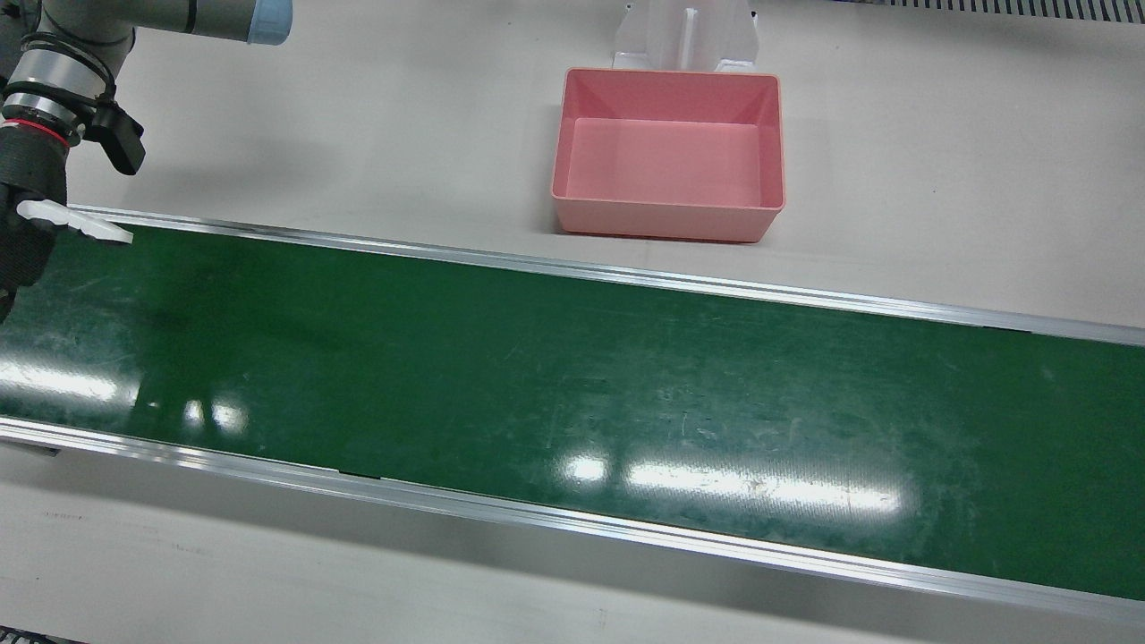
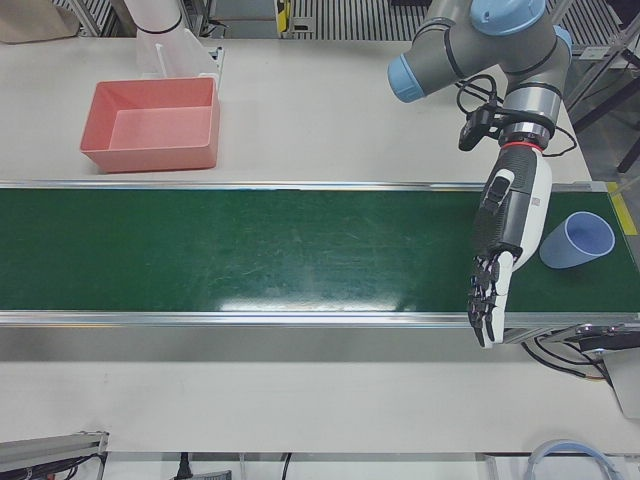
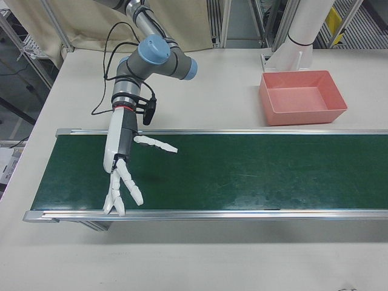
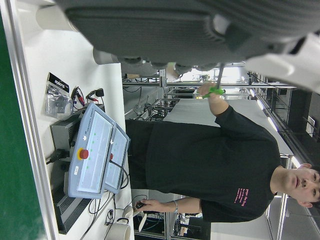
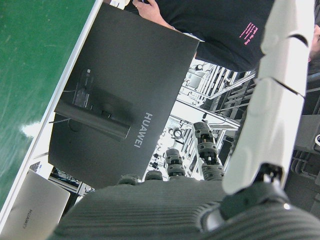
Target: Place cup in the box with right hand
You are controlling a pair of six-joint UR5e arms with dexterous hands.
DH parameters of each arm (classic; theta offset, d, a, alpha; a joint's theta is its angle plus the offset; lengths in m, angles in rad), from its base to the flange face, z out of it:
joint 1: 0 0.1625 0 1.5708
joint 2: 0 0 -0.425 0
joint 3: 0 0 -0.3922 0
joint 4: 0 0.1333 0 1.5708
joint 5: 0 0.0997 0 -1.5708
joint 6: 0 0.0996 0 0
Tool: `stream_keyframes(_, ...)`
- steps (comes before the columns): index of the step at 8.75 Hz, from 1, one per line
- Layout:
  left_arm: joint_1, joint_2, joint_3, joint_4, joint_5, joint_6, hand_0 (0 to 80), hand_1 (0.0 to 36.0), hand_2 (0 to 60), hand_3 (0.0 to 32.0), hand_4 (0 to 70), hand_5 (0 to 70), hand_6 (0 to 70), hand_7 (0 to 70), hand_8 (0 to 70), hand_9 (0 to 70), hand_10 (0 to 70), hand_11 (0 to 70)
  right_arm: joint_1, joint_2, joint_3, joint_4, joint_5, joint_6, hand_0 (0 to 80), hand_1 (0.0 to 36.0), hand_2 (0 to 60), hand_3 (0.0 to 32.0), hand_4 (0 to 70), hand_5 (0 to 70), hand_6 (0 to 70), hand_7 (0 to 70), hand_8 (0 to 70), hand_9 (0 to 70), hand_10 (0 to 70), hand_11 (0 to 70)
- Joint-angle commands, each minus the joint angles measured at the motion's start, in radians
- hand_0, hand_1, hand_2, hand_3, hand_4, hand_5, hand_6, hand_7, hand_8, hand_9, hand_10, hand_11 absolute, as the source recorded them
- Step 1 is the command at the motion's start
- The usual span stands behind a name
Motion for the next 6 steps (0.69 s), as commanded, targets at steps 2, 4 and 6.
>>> stream_keyframes(2, 0.0, 0.0, -0.001, 0.0, 0.0, 0.0, 0.0, 0.0, 0.0, 0.0, 0.0, 0.0, 0.0, 0.0, 0.0, 0.0, 0.0, 0.0, -0.048, 0.023, -0.019, 0.0, -0.003, -0.001, 50.8, 20.1, 7.9, 0.0, 0.0, 5.5, 4.9, 17.7, 0.1, 2.1, 0.0, 0.0)
stream_keyframes(4, 0.0, 0.0, 0.0, 0.0, 0.0, 0.0, 0.0, 0.0, 0.0, 0.0, 0.0, 0.0, 0.0, 0.0, 0.0, 0.0, 0.0, 0.0, -0.045, 0.013, 0.022, -0.002, -0.003, 0.0, 50.5, 19.9, 7.7, 0.0, 0.0, 5.5, 4.4, 15.4, 0.0, 1.6, 0.0, 0.0)
stream_keyframes(6, -0.002, 0.0, 0.002, 0.0, 0.0, 0.0, 0.0, 0.0, 0.0, 0.0, 0.0, 0.0, 0.0, 0.0, 0.0, 0.0, 0.0, 0.0, -0.06, -0.047, 0.08, -0.002, -0.001, 0.005, 49.8, 19.3, 8.2, 0.0, 0.0, 5.3, 4.1, 14.3, 0.0, 1.4, 0.0, 0.0)
